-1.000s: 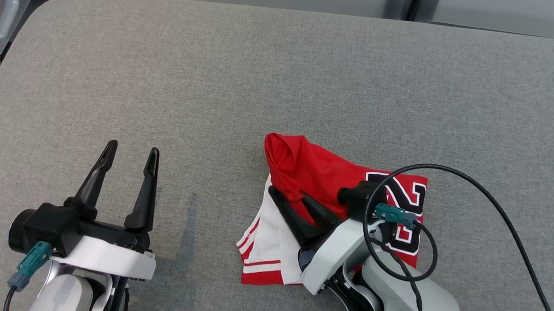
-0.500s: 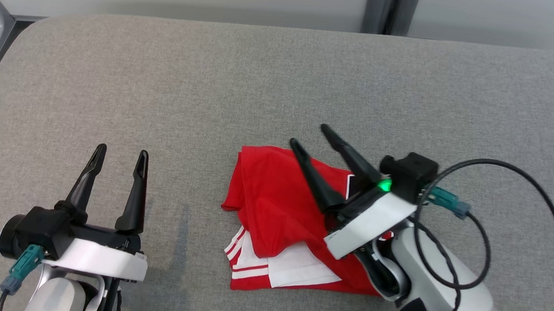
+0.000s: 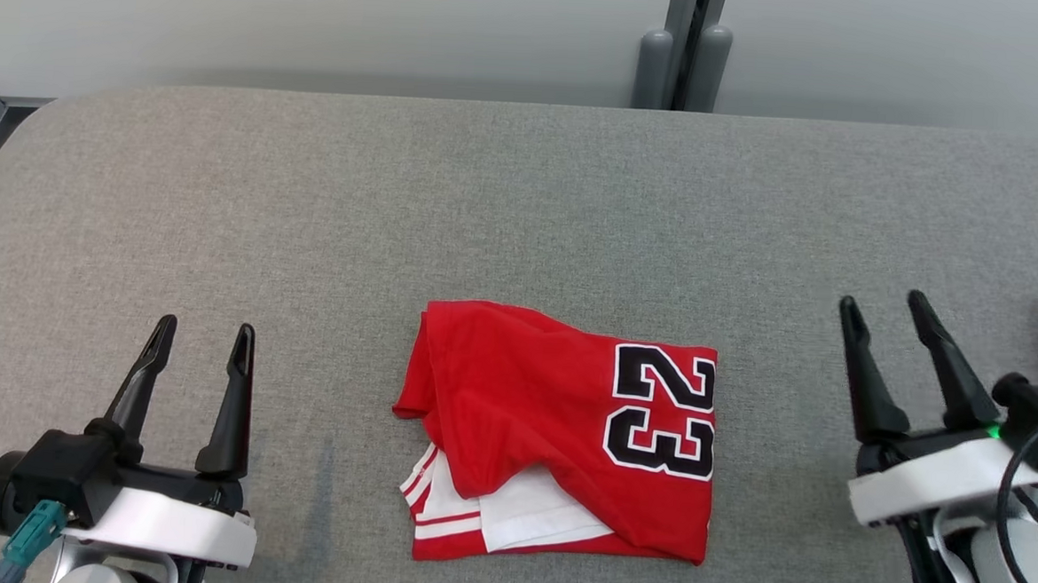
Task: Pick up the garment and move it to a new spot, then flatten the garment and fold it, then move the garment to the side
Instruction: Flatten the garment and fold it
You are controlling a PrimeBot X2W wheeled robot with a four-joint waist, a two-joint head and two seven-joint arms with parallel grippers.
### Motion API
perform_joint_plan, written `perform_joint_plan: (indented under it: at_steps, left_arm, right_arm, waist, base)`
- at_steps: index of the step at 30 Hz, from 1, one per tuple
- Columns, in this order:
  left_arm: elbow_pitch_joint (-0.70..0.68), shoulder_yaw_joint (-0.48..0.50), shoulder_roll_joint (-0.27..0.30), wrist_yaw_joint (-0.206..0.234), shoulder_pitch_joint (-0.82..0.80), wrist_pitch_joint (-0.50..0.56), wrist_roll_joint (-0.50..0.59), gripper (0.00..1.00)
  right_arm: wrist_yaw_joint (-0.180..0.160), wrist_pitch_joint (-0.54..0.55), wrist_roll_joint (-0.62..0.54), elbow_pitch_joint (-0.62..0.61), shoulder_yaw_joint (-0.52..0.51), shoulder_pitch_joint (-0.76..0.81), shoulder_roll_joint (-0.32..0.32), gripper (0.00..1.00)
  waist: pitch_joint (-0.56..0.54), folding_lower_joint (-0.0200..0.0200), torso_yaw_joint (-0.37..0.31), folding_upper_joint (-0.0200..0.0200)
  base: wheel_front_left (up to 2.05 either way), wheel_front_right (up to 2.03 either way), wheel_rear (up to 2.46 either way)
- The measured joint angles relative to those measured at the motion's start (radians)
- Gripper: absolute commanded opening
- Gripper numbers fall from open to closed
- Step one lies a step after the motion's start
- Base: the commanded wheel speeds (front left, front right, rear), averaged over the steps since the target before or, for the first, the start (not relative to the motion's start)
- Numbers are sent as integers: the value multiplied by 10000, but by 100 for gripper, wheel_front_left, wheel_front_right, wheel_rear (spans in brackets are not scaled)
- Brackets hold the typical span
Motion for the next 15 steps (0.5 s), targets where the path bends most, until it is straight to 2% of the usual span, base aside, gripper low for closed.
perform_joint_plan:
  at_steps: [6, 15]
  left_arm:
    - [-94, 52, 59, 125, 407, 58, -46, 100]
    - [-336, 65, 171, 276, 569, 234, -100, 100]
  right_arm:
    - [0, 585, -546, -867, -1273, 1308, -19, 100]
    - [0, 1170, -905, -1992, -1871, 1983, 242, 100]
  waist:
    - [-329, 0, -129, 0]
    - [-349, 0, -196, 0]
  base:
    - [0, 0, 0]
    - [0, 0, 0]
